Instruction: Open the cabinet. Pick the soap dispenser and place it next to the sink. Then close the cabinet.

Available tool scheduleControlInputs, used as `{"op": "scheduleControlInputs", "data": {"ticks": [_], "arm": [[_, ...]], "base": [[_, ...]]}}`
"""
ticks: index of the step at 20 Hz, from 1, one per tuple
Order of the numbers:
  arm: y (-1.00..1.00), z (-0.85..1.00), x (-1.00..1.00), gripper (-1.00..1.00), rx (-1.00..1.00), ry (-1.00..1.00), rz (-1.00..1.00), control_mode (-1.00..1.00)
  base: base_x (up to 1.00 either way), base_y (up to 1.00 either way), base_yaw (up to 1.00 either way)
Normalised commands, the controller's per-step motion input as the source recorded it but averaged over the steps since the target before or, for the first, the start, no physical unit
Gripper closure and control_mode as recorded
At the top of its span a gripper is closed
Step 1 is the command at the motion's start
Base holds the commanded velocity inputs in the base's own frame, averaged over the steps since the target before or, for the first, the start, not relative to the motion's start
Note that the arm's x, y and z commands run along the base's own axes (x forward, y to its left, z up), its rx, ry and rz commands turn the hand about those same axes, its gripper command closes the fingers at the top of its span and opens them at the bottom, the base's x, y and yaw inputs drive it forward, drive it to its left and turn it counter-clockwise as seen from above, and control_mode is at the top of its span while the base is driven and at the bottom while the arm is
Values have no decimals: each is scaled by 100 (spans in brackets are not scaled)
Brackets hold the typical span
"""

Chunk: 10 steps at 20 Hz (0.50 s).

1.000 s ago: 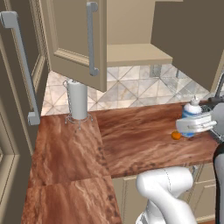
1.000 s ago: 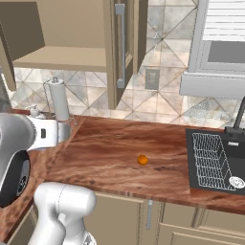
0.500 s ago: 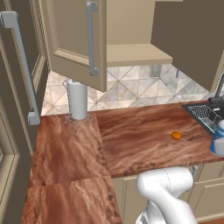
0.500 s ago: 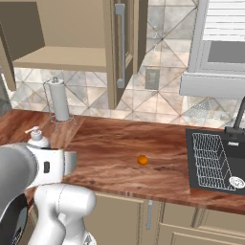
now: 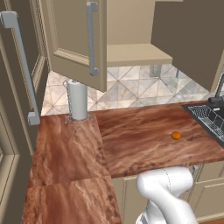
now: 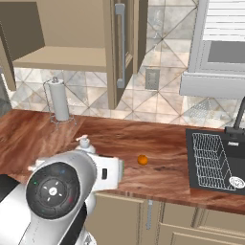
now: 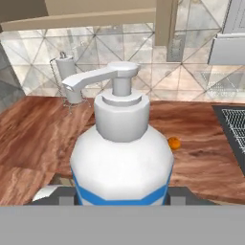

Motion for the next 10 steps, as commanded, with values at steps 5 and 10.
{"op": "scheduleControlInputs", "data": {"ticks": [5, 10], "arm": [[-23, -1, 98, 100, 0, 0, -7, -100], [-12, -11, 42, 100, 0, 0, -5, -100]], "base": [[0, 0, 0], [0, 0, 0]]}}
